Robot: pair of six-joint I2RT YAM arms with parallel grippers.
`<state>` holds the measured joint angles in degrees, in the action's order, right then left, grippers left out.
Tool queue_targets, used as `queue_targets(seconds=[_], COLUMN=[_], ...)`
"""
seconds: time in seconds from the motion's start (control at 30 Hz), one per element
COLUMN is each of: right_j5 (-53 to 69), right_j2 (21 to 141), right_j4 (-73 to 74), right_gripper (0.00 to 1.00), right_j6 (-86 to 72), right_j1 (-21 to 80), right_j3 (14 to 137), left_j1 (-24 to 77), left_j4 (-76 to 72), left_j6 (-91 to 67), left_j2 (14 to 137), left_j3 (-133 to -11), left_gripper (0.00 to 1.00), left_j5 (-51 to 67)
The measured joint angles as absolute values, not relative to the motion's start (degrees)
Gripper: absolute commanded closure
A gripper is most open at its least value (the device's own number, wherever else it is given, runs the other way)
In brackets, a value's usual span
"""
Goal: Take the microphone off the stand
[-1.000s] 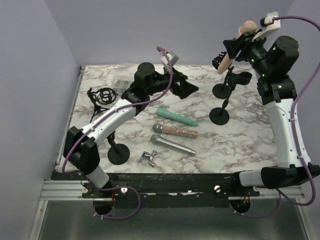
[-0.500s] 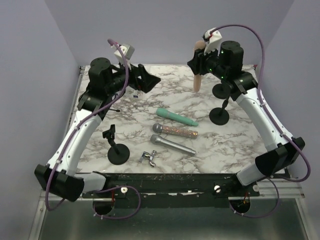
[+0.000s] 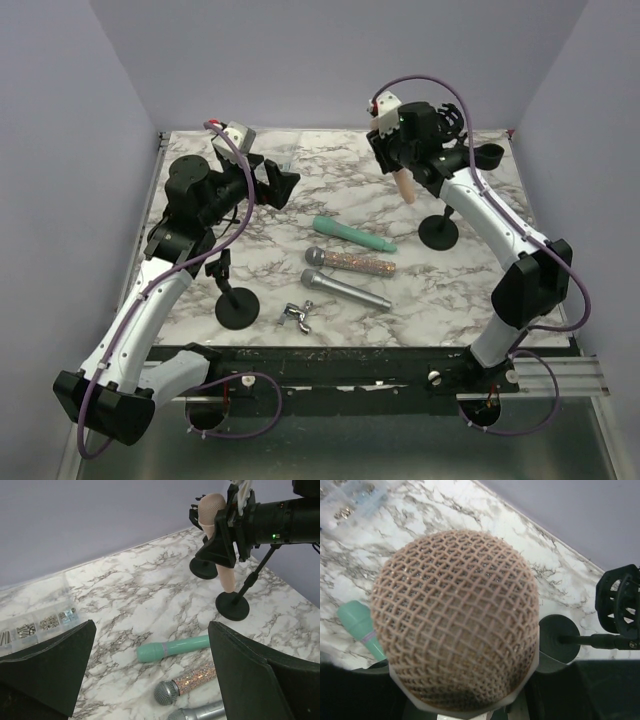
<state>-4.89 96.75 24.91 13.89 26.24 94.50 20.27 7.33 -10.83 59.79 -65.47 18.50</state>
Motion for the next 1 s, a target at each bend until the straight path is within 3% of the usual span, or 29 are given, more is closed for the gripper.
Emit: queue_targets(seconds=[0.4,1.0], right_j5=[-4.9,-9.1], right_j2=[106.9,116.7], right_j4=[30.2,28.2], right_gripper=[0.99,0.96], right_j6=[26.7,30.3], right_j1=[29.3,33.7], right_j3=[94.5,92.4], left_j1=[20.4,20.4], left_j4=[5.7,5.3], left_j6=[-8.8,-8.8], left_j2=[59.7,60.0], left_j3=[-65.1,-65.1], left_gripper=[0.01,0.01], left_j5=[17.6,17.8])
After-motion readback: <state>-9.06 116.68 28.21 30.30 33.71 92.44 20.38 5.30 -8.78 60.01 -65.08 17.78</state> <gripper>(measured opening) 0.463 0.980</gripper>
